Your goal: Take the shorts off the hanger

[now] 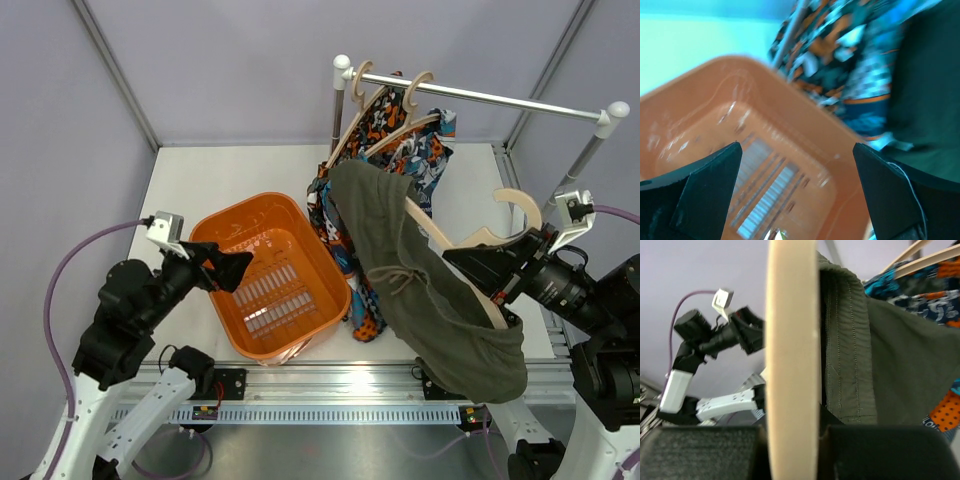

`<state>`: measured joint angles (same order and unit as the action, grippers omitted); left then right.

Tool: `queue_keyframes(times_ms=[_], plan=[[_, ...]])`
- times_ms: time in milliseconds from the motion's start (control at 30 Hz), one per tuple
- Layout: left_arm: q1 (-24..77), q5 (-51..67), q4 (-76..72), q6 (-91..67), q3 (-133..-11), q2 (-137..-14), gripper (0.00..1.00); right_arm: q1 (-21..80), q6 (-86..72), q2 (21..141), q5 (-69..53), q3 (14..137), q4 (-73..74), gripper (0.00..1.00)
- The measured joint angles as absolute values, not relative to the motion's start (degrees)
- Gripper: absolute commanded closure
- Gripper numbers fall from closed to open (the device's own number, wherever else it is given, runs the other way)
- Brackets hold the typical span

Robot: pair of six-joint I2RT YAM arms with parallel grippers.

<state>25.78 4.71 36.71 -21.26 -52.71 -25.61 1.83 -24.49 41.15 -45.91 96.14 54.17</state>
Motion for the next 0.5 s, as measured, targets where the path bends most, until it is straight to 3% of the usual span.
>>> queue_keyframes(times_ms=[500], plan=[[26.76,17.26,29.98,-21.5,-67.94,-39.51,0.01,1.83,-25.23,43.27,-52.69,85.6,49.01,1.0]])
